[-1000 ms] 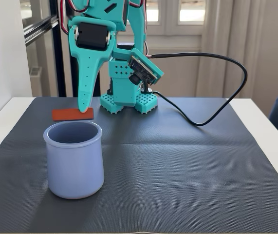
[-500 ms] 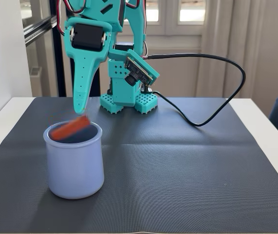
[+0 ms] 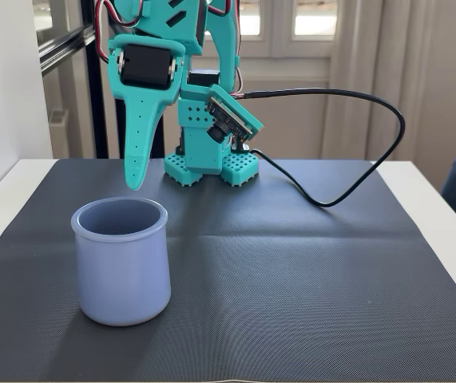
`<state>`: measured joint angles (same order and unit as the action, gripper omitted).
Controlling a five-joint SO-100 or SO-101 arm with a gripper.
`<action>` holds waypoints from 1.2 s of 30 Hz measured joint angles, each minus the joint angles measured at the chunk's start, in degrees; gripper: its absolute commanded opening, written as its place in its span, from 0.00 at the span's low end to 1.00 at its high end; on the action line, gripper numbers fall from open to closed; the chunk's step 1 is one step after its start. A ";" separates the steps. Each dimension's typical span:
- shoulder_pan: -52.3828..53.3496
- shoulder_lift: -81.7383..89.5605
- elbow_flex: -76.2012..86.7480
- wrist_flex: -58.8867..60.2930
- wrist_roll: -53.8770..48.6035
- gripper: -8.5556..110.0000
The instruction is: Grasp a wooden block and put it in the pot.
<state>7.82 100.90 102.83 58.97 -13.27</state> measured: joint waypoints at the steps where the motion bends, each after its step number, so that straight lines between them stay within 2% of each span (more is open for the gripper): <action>1: -0.97 0.00 0.79 0.53 0.00 0.12; 16: -15.21 13.80 22.15 1.23 2.81 0.11; 27: -15.03 30.15 38.50 -2.37 2.81 0.11; 36: -12.83 51.42 59.68 -10.11 8.96 0.11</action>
<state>-5.01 152.31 162.51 48.87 -4.31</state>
